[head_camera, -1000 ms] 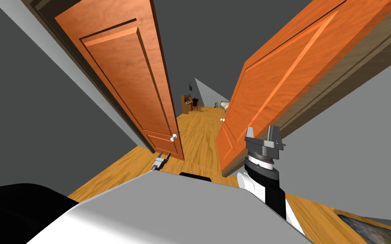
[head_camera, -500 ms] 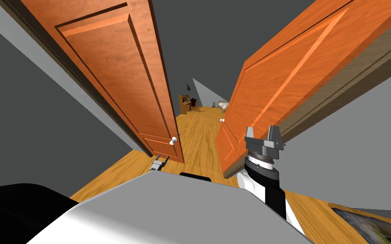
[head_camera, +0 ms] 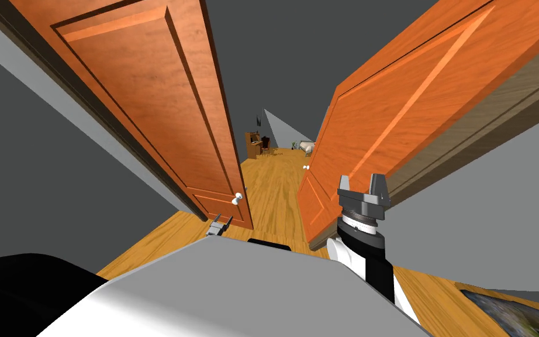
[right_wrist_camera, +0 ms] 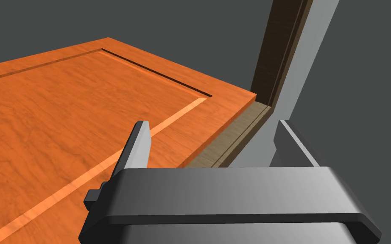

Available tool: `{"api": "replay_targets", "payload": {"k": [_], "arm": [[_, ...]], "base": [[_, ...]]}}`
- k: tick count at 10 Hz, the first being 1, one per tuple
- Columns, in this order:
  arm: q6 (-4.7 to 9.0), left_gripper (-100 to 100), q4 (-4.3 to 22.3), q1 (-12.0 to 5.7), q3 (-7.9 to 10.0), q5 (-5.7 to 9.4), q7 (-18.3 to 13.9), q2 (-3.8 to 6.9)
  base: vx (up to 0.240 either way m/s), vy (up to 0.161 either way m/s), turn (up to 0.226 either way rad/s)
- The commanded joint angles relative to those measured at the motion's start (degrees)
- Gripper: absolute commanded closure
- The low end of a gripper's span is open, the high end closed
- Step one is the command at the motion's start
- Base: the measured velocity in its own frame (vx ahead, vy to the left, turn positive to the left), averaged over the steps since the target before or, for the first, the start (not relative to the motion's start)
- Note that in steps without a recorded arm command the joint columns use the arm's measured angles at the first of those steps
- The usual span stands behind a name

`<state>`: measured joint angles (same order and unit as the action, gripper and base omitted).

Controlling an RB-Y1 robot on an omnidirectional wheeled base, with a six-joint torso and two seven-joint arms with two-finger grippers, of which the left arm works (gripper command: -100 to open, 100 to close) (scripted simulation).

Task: Push the door open

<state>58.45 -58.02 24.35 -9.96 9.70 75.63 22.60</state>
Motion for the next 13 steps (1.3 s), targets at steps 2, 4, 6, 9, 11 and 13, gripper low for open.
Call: {"api": "replay_targets", "payload": {"k": [2, 4, 6, 9, 11, 13], "arm": [[-0.84, -100, 0.7, -1.21, 0.55, -0.10, 0.0, -0.51], [-1.46, -100, 1.4, -2.24, 0.98, -0.19, 0.0, -0.93], [-1.55, -100, 1.3, -2.28, 1.02, -0.20, 0.0, -0.99], [-1.55, 100, 1.3, -2.28, 1.02, -0.20, 0.0, -0.99], [-1.55, 100, 1.3, -2.28, 1.02, -0.20, 0.0, -0.99], [-1.82, 100, 1.4, -2.79, 1.20, 0.04, -1.7, -1.15]], "base": [[0.187, 0.008, -0.036], [0.206, 0.024, -0.042], [0.144, 0.000, -0.021], [-0.018, 0.001, -0.010], [0.000, 0.000, 0.000], [0.009, 0.001, -0.008]]}}
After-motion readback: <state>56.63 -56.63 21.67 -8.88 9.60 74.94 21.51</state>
